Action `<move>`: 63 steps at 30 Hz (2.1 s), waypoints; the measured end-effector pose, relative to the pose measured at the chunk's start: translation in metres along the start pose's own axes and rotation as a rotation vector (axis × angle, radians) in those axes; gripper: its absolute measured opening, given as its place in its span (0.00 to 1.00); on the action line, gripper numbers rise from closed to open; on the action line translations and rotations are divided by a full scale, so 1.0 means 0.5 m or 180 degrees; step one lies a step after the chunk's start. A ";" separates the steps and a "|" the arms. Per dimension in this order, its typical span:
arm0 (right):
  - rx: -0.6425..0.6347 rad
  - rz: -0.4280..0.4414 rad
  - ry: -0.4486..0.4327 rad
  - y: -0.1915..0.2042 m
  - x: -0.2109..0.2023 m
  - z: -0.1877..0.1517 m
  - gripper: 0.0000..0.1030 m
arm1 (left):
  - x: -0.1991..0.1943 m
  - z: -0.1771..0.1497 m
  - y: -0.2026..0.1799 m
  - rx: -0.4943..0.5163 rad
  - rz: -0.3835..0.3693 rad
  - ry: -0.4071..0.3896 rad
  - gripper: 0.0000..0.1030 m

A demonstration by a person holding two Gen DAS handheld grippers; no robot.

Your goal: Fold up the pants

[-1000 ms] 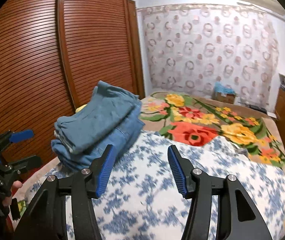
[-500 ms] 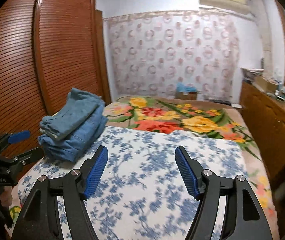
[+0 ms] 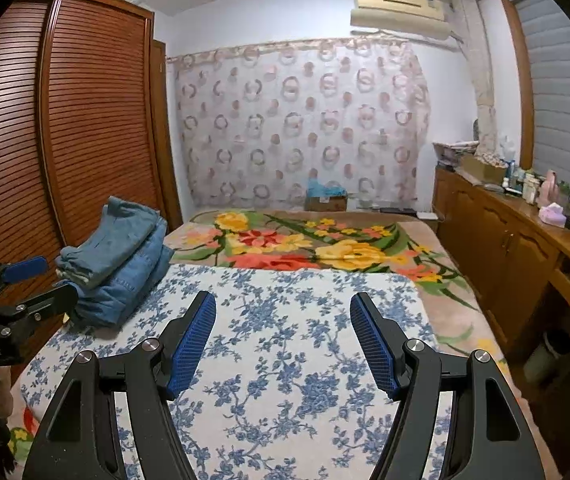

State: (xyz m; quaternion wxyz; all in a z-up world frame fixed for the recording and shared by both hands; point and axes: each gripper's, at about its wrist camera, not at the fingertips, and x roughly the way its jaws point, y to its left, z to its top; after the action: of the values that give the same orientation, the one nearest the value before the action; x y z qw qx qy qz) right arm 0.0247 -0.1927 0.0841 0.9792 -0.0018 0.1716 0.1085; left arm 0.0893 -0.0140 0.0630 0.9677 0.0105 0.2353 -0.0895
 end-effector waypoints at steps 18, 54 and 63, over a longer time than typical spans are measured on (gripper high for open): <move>0.0056 -0.0043 -0.0074 -0.025 0.016 -0.018 0.70 | -0.011 0.004 -0.010 0.0003 0.0006 -0.0058 0.96; 0.0041 -0.0024 -0.0100 -0.040 0.024 -0.023 0.70 | -0.014 0.003 -0.008 -0.0004 0.0009 -0.0075 0.96; 0.0045 -0.0020 -0.0102 -0.044 0.024 -0.024 0.70 | -0.015 0.003 -0.009 -0.0007 0.0009 -0.0074 0.96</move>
State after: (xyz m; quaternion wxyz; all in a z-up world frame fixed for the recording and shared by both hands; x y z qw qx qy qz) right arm 0.0365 -0.2120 0.0680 0.9821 0.0063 0.1565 0.1042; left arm 0.0829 -0.0172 0.0679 0.9706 0.0087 0.2241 -0.0879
